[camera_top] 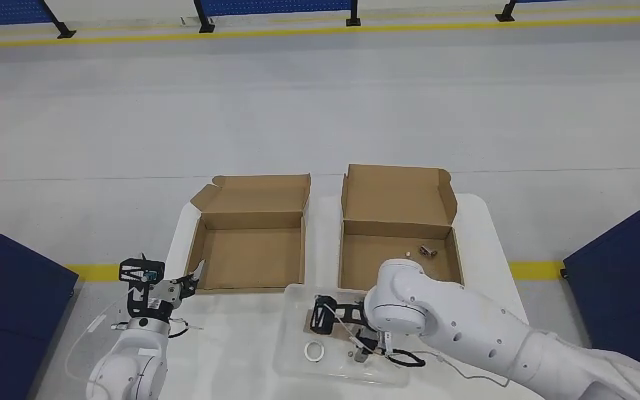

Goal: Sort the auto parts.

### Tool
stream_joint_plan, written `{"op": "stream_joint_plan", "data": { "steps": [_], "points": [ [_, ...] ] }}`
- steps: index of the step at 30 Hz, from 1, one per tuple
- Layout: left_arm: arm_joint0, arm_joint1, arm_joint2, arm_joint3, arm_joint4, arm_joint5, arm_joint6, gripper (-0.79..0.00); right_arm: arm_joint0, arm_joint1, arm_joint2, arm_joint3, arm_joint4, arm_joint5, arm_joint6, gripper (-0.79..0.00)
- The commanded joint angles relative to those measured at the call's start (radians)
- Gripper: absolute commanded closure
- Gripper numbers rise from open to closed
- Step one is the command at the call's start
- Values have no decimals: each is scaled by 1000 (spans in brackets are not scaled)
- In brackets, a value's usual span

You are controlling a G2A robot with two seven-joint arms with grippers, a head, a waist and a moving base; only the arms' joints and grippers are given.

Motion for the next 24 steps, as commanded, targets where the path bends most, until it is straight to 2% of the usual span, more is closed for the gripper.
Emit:
{"op": "stream_joint_plan", "data": {
  "steps": [1, 14, 24],
  "points": [
    [0, 0, 0, 0, 0, 0, 0, -785, 5, -8, -12, 8, -8, -3, 6, -785],
    [0, 0, 0, 0, 0, 0, 0, -785, 25, -66, -71, 77, -6, 5, 9, -785],
    [0, 0, 0, 0, 0, 0, 0, -785, 25, -66, -71, 77, -6, 5, 9, -785]
  ]
}}
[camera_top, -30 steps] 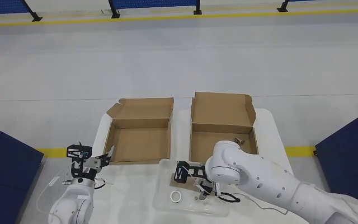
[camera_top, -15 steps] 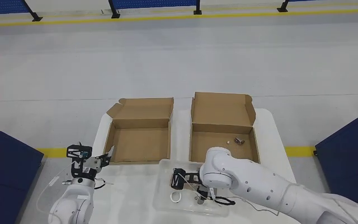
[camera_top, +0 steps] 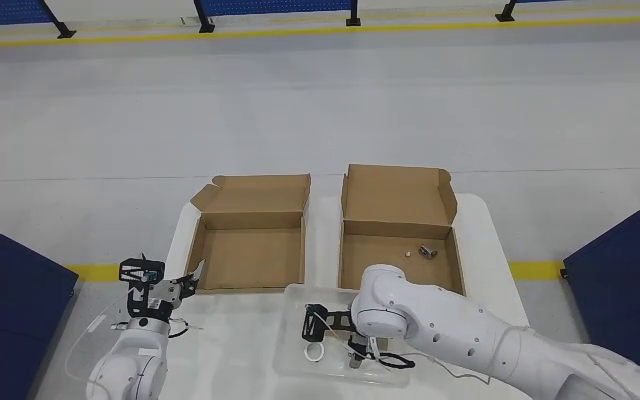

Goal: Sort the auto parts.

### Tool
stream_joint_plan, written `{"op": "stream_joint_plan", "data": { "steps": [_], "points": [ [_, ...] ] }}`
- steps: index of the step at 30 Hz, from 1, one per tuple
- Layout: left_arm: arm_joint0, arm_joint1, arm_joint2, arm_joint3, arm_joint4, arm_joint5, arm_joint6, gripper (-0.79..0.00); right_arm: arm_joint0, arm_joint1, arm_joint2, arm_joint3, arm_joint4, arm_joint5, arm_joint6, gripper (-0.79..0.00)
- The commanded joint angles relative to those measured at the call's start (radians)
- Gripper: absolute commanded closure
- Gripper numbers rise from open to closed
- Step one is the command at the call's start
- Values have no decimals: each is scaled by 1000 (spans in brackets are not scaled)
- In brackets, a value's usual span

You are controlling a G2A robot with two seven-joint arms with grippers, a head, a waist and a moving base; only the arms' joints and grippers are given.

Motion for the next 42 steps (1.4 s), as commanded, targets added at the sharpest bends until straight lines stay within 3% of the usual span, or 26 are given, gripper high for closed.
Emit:
{"op": "stream_joint_plan", "data": {
  "steps": [1, 10, 19, 27, 42],
  "points": [
    [0, 0, 0, 0, 0, 0, 0, -785, 0, 0, 0, 0, 0, 0, 0, -785],
    [0, 0, 0, 0, 0, 0, 0, -785, -51, 10, 21, -11, -87, 21, -110, -785],
    [0, 0, 0, 0, 0, 0, 0, -785, -84, 6, 7, -17, -115, 19, -66, -785],
    [0, 0, 0, 0, 0, 0, 0, -785, -86, -22, -10, 49, -106, 10, -88, -785],
    [0, 0, 0, 0, 0, 0, 0, -785, -105, -29, -16, 74, -149, 13, -115, -785]
  ]
}}
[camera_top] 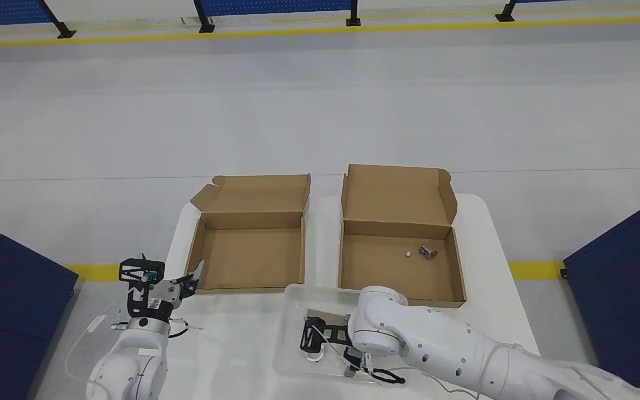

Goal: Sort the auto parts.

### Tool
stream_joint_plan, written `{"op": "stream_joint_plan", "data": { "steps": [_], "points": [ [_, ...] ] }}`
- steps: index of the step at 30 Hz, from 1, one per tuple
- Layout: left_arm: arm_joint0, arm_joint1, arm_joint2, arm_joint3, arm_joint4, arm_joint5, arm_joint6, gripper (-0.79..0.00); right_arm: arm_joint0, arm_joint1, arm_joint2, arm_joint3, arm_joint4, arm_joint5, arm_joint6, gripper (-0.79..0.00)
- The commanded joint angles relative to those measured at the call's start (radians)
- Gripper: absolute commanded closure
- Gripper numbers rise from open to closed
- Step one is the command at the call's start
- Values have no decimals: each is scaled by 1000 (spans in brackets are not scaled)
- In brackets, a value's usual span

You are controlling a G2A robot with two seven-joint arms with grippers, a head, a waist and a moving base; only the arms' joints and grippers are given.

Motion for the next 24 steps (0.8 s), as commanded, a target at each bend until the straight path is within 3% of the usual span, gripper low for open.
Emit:
{"op": "stream_joint_plan", "data": {
  "steps": [1, 18, 20, 21, 24],
  "points": [
    [0, 0, 0, 0, 0, 0, 0, -785, 1, -3, -1, 6, -4, -2, 12, -785],
    [0, 0, 0, 0, 0, 0, 0, -785, -20, -12, 2, 19, -46, -1, -14, -785],
    [0, 0, 0, 0, 0, 0, 0, -785, -22, -14, 4, 19, -46, -2, -11, -588],
    [0, 0, 0, 0, 0, 0, 0, -785, -23, -15, 6, 19, -45, -1, -9, -413],
    [0, 0, 0, 0, 0, 0, 0, -785, -26, -18, 10, 20, -41, -2, -1, -329]
  ]
}}
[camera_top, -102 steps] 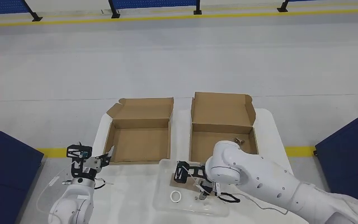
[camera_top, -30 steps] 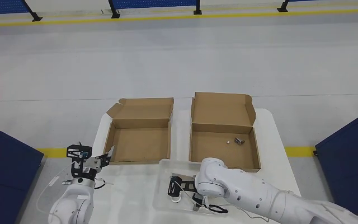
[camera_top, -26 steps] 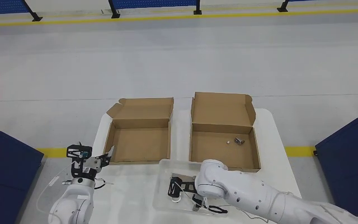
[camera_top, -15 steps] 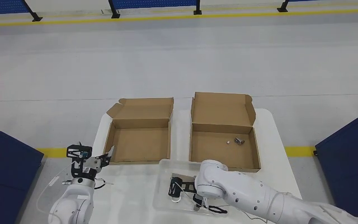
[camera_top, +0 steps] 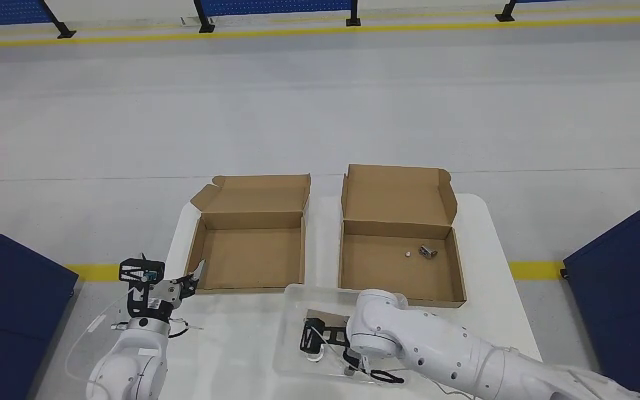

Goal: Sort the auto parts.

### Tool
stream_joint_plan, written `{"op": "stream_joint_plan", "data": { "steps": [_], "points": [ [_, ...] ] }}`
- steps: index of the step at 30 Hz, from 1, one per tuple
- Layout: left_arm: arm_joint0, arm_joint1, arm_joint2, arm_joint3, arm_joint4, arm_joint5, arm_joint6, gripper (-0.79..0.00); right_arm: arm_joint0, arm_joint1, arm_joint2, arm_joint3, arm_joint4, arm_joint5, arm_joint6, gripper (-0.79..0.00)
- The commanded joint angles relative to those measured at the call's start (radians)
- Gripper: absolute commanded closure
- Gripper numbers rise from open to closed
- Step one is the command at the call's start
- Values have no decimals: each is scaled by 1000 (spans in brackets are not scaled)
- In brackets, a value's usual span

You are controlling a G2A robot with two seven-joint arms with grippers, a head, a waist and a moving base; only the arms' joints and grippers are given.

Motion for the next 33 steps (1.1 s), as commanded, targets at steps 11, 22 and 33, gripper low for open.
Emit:
{"op": "stream_joint_plan", "data": {
  "steps": [11, 22, 33],
  "points": [
    [0, 0, 0, 0, 0, 0, 0, -785, -9, -12, 20, 25, 30, -5, 23, -302],
    [0, 0, 0, 0, 0, 0, 0, -785, -13, -28, 20, 51, 42, -14, 41, -246],
    [0, 0, 0, 0, 0, 0, 0, -785, -13, -43, 16, 56, 33, -26, 43, -111]
  ]
}}
